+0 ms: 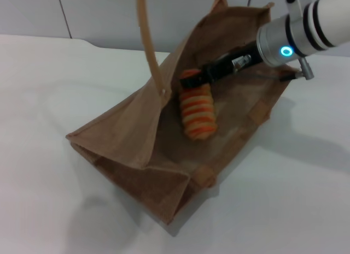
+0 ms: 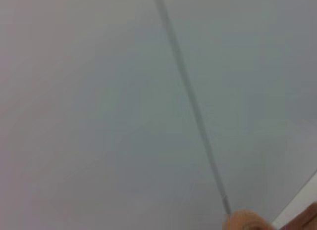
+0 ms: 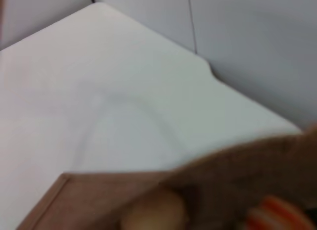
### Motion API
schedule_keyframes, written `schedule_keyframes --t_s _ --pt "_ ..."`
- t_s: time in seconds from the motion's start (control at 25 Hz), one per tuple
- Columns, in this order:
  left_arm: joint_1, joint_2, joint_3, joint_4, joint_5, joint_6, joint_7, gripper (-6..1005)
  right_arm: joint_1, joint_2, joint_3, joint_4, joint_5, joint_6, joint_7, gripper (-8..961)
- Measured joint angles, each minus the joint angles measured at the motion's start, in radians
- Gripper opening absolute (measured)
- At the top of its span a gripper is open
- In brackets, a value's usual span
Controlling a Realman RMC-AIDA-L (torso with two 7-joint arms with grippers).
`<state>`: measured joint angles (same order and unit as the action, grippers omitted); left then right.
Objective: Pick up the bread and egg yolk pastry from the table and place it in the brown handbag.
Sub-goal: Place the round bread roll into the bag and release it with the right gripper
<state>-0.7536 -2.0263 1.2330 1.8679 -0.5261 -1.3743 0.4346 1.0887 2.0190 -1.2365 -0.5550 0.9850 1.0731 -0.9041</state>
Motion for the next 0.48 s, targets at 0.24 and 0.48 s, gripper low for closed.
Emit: schedule_keyframes --t_s 0.24,0.48 --pt "0.057 0.004 -0.052 -0.039 -0.005 0.031 0.009 139 -0.189 -0.034 0.043 -0.194 -0.002 0.136 0.014 804" --pt "0.097 0.002 -0.073 -0.041 -0.015 0.051 0.033 140 -0.287 -0.044 0.182 -0.303 -0.113 0.156 0.021 803"
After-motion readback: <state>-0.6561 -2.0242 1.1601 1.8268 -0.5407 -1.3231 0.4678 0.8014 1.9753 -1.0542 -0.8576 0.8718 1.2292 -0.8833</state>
